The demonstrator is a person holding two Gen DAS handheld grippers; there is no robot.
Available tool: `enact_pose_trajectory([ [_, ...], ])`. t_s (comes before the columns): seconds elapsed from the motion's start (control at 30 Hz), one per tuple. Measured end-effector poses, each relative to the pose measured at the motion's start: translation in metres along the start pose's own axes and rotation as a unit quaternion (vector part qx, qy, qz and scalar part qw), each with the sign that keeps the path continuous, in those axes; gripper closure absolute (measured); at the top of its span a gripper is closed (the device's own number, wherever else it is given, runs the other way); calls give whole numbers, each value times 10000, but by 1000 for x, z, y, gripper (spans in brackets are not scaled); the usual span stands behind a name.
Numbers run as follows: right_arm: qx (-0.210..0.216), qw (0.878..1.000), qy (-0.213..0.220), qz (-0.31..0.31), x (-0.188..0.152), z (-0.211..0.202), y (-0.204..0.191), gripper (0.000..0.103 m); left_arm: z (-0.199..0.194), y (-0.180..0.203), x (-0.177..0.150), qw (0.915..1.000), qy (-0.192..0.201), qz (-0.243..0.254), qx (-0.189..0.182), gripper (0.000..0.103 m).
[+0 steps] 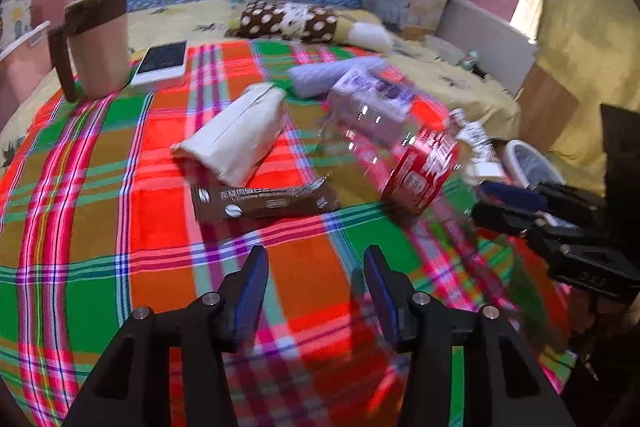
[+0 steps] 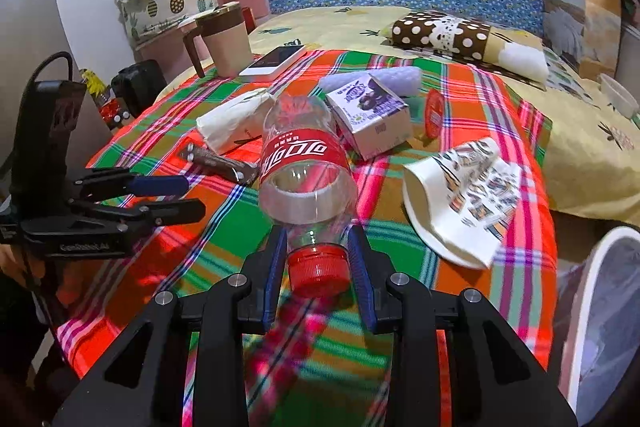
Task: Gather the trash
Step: 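Grasp the Coca-Cola bottle cap end with the right tool while the left tool grasps the brown coffee packet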
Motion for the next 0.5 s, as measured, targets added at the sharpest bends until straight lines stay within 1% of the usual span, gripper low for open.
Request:
enact_pose_trajectory([
  [0.1,-46,9999,1,105,-5,-6,6,69,-7,3,7,9996,190,138,129,53],
  [0.2,-126,9997,2,211,-11,-10,11,69,-6,-5,18,9992,259,149,261,53],
  [0.23,-157,9995,-3,256,-12,-11,13,69,-4,-9,21,9990,260,146,342,53],
  [0.27,-169,9994,-14,286,-14,-11,14,69,-2,-14,24,9981,253,145,537,53],
  [0.3,-174,9993,-38,318,-15,-11,15,69,-1,-17,26,9976,270,162,611,53],
  [0.4,-198,9991,-78,363,-19,-9,18,69,-1,-24,32,9971,317,343,597,53],
  [0.5,-191,9990,-71,403,-19,-8,20,69,7,-33,39,9965,140,598,576,53],
])
Point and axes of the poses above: each gripper's, at about its wrist camera, not at the fingertips, and z roughly the way its jaws point, y to its right, x to its top, the point moved 1 cm from there along z, roughly the way its jaws point, and after that the axes turned 12 degrees about -x, right-handed, at the moved point
